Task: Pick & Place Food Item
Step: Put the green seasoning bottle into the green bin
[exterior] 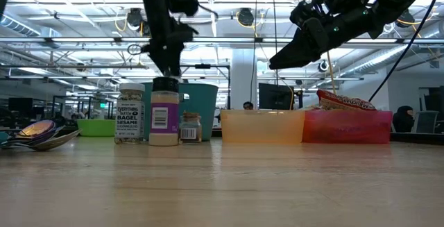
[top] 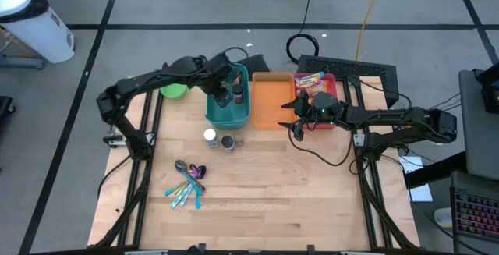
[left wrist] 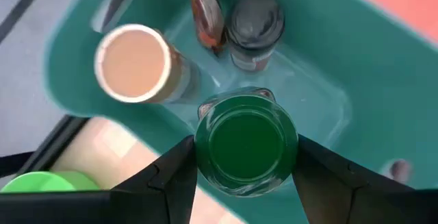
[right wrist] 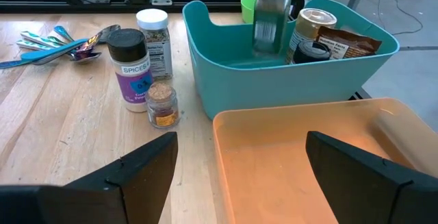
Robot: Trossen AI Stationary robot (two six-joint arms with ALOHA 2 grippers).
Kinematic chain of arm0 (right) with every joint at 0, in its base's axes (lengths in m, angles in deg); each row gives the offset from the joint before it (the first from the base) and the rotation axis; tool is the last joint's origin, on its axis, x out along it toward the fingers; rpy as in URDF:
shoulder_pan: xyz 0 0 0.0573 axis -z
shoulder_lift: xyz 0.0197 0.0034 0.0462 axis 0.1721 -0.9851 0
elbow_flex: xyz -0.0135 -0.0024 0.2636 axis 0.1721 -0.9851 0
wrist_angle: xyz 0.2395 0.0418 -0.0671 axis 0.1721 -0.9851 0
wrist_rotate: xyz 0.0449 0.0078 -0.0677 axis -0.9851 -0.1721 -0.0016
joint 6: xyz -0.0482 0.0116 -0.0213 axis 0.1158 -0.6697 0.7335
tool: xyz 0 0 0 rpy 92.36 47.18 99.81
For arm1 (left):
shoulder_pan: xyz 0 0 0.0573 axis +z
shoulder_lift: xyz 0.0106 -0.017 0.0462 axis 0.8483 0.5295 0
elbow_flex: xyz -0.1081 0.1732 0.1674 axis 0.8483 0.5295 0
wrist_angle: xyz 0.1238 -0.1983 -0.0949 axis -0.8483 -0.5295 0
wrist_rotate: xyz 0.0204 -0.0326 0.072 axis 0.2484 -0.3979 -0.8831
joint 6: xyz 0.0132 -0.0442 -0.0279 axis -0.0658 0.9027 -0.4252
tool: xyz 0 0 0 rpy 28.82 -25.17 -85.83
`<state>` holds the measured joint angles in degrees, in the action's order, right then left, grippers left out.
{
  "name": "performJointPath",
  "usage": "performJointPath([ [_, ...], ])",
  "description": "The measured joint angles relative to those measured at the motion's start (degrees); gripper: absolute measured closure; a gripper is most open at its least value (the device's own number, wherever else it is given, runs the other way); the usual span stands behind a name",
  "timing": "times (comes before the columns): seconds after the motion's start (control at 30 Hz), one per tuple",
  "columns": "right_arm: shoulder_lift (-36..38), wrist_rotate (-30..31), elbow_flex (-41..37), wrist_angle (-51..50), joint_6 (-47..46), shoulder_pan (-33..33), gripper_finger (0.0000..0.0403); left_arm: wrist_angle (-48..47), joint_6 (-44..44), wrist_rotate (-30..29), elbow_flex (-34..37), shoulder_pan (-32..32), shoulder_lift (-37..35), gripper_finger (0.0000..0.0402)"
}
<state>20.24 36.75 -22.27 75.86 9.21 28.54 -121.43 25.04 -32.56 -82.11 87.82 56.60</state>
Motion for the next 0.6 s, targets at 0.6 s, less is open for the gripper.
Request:
performJointPath([
  [0.6,0.0,0.0,0.0,-0.5,0.1,0.0,0.0085,1.3,0.3,-0.9,0.1,3.2,8.9,0.0196],
])
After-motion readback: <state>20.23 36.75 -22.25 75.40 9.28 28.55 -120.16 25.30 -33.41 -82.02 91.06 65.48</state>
